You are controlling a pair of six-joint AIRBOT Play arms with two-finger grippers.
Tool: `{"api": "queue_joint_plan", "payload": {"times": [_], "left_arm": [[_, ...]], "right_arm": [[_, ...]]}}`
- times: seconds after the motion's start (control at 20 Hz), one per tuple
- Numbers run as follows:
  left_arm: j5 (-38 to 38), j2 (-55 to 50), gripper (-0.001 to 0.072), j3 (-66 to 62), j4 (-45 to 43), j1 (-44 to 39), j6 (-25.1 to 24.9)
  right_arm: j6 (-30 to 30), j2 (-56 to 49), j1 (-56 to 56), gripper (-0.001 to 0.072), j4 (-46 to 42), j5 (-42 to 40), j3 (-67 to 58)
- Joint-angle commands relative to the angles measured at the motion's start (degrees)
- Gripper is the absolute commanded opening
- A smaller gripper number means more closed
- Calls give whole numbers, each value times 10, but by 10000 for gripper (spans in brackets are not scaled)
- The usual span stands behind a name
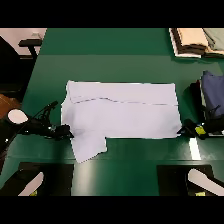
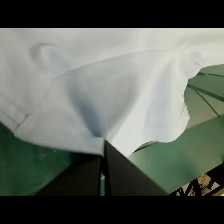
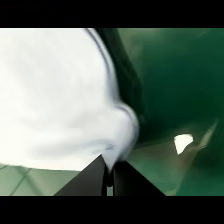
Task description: Fold the shirts.
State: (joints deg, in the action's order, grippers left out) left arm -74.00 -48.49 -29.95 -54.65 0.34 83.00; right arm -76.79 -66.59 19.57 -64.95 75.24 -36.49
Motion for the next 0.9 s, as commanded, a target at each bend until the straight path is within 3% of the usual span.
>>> {"api": "queue_joint_plan", "payload": {"times": [0.0, 0.15, 0.3, 0.4, 0.55, 0.85], "left_arm": [[-50, 22, 17, -15, -21, 0, 4], [-86, 90, 17, -16, -23, 0, 34], [-135, 121, 17, -42, -22, 0, 42], [-100, 119, 17, -69, -25, 0, 40], [-5, 78, 18, -115, -63, 0, 27], [132, -158, 21, -267, -63, 0, -53]], "right_arm": [[0, 65, -17, 14, -40, 64, -23], [-1, 142, -16, 15, -114, 134, -43], [-14, 202, -19, 14, -124, 151, -69], [-23, 202, -39, 14, -127, 141, -98], [-37, 134, -87, 14, -127, 104, -163], [-40, -94, -159, 14, -126, 54, -343]]}}
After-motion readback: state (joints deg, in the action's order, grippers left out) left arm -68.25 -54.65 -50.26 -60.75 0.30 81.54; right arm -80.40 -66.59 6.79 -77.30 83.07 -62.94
